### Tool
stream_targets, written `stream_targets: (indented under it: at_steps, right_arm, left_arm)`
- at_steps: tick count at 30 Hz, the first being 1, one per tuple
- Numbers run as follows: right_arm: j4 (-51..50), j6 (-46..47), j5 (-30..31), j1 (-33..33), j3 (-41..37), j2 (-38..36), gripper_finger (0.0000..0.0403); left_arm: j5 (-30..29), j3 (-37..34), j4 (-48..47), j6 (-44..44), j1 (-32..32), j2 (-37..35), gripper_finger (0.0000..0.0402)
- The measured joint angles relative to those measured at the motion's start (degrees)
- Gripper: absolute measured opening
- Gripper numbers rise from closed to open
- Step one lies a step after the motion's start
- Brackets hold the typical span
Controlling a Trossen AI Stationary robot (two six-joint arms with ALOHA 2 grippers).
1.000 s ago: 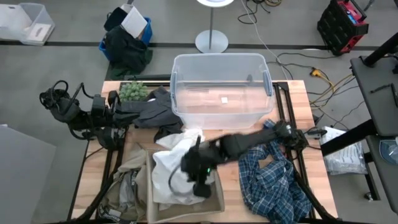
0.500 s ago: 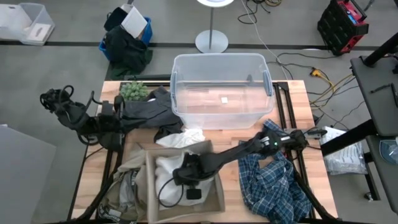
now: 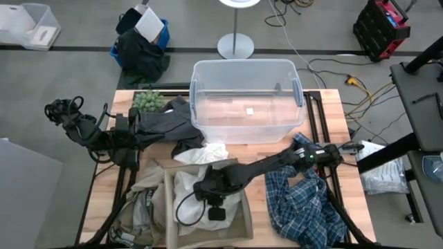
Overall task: Sort clothes
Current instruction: Put the white shirt into the laundry organizer, then put the blue checkered shirt into the transparent bin
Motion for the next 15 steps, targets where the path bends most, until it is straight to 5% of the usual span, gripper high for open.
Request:
stream_targets:
  at_steps: [8, 15]
  right_arm:
    - [-5.1, 6.5, 0.4, -0.4, 0.0, -11.6, 0.0135]
    - [-30.0, 22.9, 5.9, 0.6, -1.2, -22.8, 0.0212]
  left_arm:
    - [0.0, 0.0, 0.0, 0.0, 0.0, -0.1, 0.0001]
    - [0.0, 0.9, 0.1, -0.1, 0.0, -0.1, 0.0001]
